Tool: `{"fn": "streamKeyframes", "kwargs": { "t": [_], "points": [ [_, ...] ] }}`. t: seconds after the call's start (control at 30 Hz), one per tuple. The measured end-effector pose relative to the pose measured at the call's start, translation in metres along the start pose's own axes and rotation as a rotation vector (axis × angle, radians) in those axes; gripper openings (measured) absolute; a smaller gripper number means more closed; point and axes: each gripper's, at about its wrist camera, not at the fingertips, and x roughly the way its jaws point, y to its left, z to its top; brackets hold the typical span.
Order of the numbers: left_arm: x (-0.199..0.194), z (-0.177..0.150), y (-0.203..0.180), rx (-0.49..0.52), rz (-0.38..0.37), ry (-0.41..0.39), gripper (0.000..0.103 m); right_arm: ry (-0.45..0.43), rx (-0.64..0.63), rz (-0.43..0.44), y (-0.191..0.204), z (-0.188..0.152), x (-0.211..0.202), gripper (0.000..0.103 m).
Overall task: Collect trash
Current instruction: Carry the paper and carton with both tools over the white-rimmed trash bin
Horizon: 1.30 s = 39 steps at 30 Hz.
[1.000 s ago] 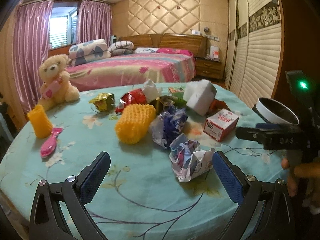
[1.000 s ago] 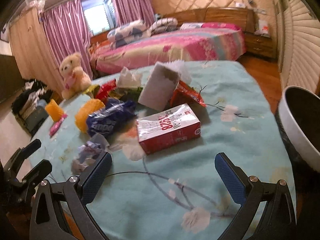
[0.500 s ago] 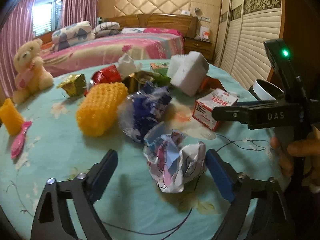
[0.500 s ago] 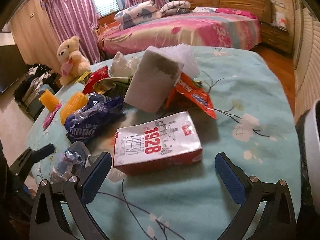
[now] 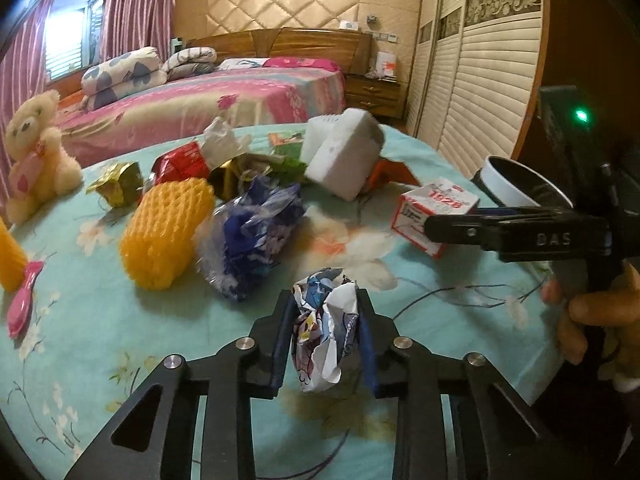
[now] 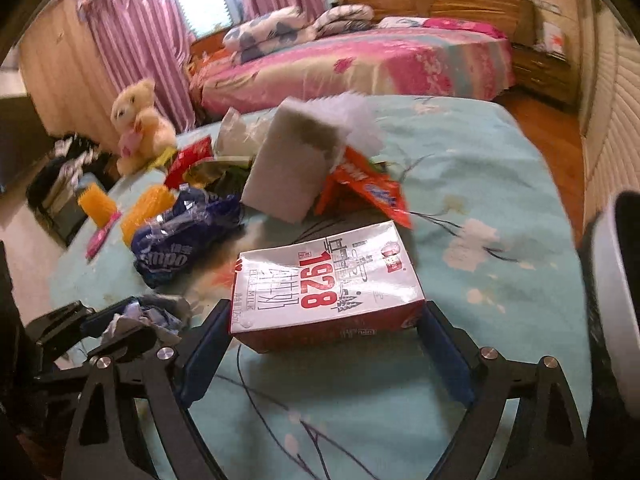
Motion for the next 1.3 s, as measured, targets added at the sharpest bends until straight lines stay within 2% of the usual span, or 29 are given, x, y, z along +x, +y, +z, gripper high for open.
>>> {"fn": "streamKeyframes", "kwargs": {
  "t": [0.3,0.63,1.0,1.3],
  "points": [
    [0.011,0.019,-0.027,0.051,-0.075,-0.015,0.026,-0.107,0.155,-0.049,-0.044,-0.016,-0.054,0.092],
    [0.032,0.045,-0.063,0.1,-0.171,-0.022,0.026,-0.166,0.234,-0.117,-0.083,-0.028,-0.098,0.092],
    [0.062,0.071,-0.107,0.156,-0.234,-0.025,0.027,-0.194,0.303,-0.202,-0.133,-0.037,-0.13,0.092],
    [0.087,0.094,-0.142,0.206,-0.269,-0.032,0.027,-0.185,0.347,-0.236,-0.173,-0.04,-0.142,0.092]
  ]
}}
